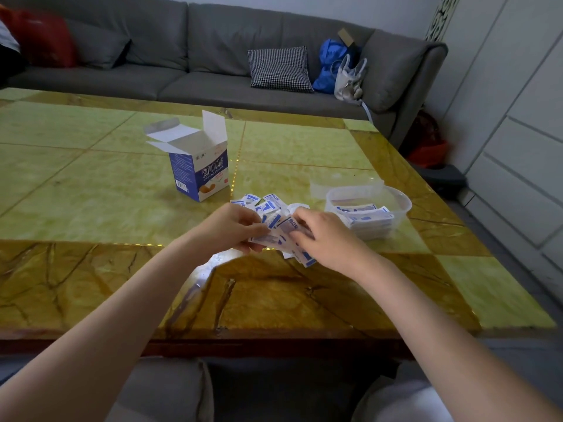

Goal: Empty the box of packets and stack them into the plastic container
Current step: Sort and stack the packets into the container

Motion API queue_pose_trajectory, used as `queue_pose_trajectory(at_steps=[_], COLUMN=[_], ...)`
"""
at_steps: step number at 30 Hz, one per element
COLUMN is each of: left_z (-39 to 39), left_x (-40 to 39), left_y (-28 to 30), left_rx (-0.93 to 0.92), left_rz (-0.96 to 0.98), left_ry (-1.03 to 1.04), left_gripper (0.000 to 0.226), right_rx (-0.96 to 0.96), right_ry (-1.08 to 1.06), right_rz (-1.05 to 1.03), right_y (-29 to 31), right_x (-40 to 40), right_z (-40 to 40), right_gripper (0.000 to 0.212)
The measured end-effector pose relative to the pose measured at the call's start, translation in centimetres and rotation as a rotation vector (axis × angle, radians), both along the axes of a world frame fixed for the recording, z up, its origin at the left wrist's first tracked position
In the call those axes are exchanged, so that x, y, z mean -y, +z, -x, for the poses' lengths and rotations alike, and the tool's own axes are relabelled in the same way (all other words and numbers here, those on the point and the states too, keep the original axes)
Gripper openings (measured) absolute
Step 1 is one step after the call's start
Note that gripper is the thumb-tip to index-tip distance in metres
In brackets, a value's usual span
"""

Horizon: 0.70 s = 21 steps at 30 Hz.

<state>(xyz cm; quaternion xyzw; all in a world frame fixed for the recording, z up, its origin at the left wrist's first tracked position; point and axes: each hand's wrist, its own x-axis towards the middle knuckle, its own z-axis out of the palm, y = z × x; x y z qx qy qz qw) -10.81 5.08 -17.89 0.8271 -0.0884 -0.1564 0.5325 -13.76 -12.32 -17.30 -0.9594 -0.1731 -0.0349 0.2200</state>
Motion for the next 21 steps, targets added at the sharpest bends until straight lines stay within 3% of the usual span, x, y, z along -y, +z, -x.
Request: queue_pose_trajectory(at_steps=[5, 8, 10, 13, 15, 17, 19, 21], left_z=[-0.2, -0.4, -0.6, -0.5, 0.0, 0.6, 0.8, 0.5], left_x=[-0.6, -1.0, -1.1, -1.0, -0.2, 1.0, 1.9, 1.7], left_y=[0.2, 0.0, -0.1, 0.3, 0.5, 0.5, 0.2, 0.0], left_rx=[-0.031, -0.041, -0.049, -0.088, -0.111, -0.105, -0.067, 0.029], left_rz=[0.049, 0.003, 0.056, 0.331, 0.468, 0.455, 0.322, 0.099], left_ry=[-0.013, 0.067, 0.156, 0.308, 0.281, 0.174, 0.072, -0.018], left_gripper=[0.009, 0.008, 0.011, 0.010, 0.009, 0.013, 0.013, 0.010], right_rx=[0.158, 0.236, 0.133, -0.256, -0.466, -0.510, -0.390, -0.101], right_ry=[-0.151, -0.260, -0.331, -0.362, -0.285, -0.221, -0.252, -0.298], right_rz=[-0.122, -0.247, -0.398, -0.894, -1.109, -1.235, -1.180, -0.852], right_y=[0.4, 0.7, 0.7, 1.0, 1.2, 1.0, 0.9, 1.1], right_x=[0.2, 0.7, 0.8, 0.4, -0.2, -0.8, -1.3, -1.1], right_z=[-0.2, -0.5, -0.9, -0.4, 0.2, 0.4, 0.2, -0.2], right_gripper=[0.024, 0.010, 0.022, 0.017, 0.014, 0.014, 0.012, 0.013])
